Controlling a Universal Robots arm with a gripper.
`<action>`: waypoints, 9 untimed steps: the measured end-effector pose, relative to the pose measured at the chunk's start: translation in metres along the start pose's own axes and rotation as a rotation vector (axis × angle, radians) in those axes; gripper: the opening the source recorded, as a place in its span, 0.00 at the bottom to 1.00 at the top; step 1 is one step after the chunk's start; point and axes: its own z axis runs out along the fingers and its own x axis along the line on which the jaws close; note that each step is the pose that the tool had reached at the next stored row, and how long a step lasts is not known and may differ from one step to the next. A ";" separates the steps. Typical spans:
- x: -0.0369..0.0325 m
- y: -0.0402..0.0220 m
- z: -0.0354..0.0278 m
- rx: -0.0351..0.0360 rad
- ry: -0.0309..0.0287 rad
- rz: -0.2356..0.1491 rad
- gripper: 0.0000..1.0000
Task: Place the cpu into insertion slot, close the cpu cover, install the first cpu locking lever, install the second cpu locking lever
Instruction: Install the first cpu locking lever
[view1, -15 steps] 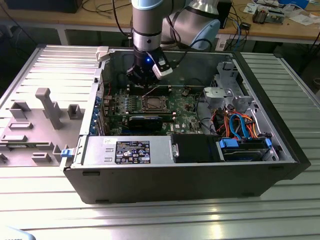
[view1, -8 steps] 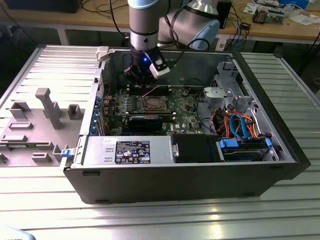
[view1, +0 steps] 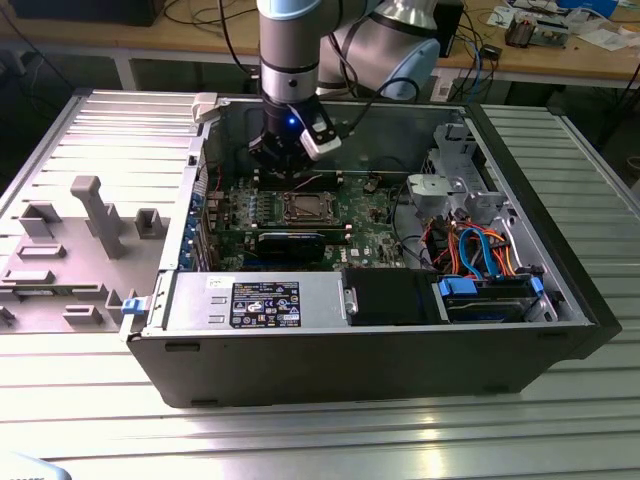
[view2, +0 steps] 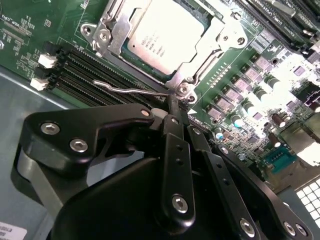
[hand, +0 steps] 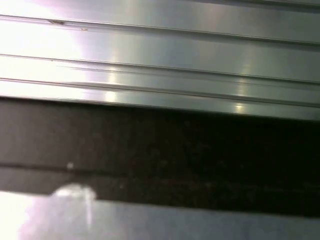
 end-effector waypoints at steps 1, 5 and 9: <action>-0.0014 -0.0001 0.0002 -0.0001 0.0003 0.000 0.11; -0.0087 -0.0008 0.0020 -0.0004 0.0027 0.000 0.11; -0.0142 -0.0013 0.0037 0.0000 0.0043 0.000 0.11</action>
